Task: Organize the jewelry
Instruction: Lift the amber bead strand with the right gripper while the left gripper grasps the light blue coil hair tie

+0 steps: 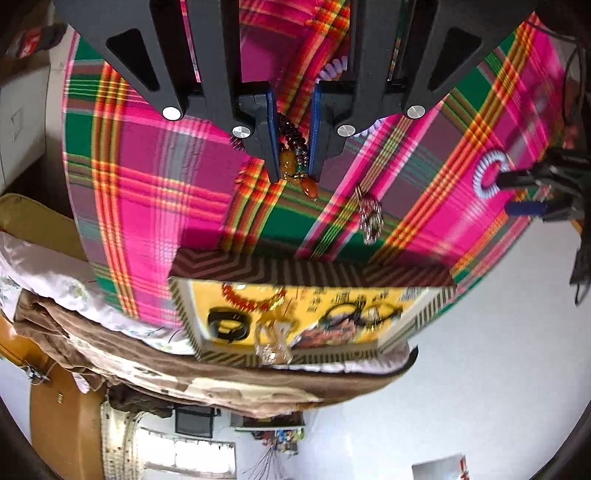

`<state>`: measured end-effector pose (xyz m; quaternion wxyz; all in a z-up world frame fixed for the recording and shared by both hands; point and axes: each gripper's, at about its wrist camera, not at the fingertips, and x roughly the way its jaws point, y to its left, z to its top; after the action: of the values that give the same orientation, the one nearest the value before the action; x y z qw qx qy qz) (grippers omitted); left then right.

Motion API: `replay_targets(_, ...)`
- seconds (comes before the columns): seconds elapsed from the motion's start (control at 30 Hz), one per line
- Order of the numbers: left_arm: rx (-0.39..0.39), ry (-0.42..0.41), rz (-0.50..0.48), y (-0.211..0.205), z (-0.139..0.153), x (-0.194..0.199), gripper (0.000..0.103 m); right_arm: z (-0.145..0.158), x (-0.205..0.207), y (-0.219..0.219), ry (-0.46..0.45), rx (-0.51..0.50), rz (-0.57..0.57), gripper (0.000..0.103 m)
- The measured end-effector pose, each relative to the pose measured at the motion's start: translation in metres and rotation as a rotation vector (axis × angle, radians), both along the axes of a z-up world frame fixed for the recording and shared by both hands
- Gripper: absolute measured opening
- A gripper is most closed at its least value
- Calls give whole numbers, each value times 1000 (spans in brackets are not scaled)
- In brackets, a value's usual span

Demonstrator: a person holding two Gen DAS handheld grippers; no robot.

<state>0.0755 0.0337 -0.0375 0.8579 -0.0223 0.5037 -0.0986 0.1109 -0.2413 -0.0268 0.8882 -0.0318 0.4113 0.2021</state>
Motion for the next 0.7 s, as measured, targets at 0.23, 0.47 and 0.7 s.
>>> replay_targets(0.23, 146, -18, -10, -14, -6, -3, 77, 27, -11, -13, -67, 49, -27, 14)
replay_targets(0.47, 136, -44, -21, -18, -3, -6, 45, 41, -22, -20, -105, 73, -36, 14)
replay_targets(0.7, 153, -54, -54, -24, -1, -5, 17, 45, -27, -21, -113, 82, -40, 14)
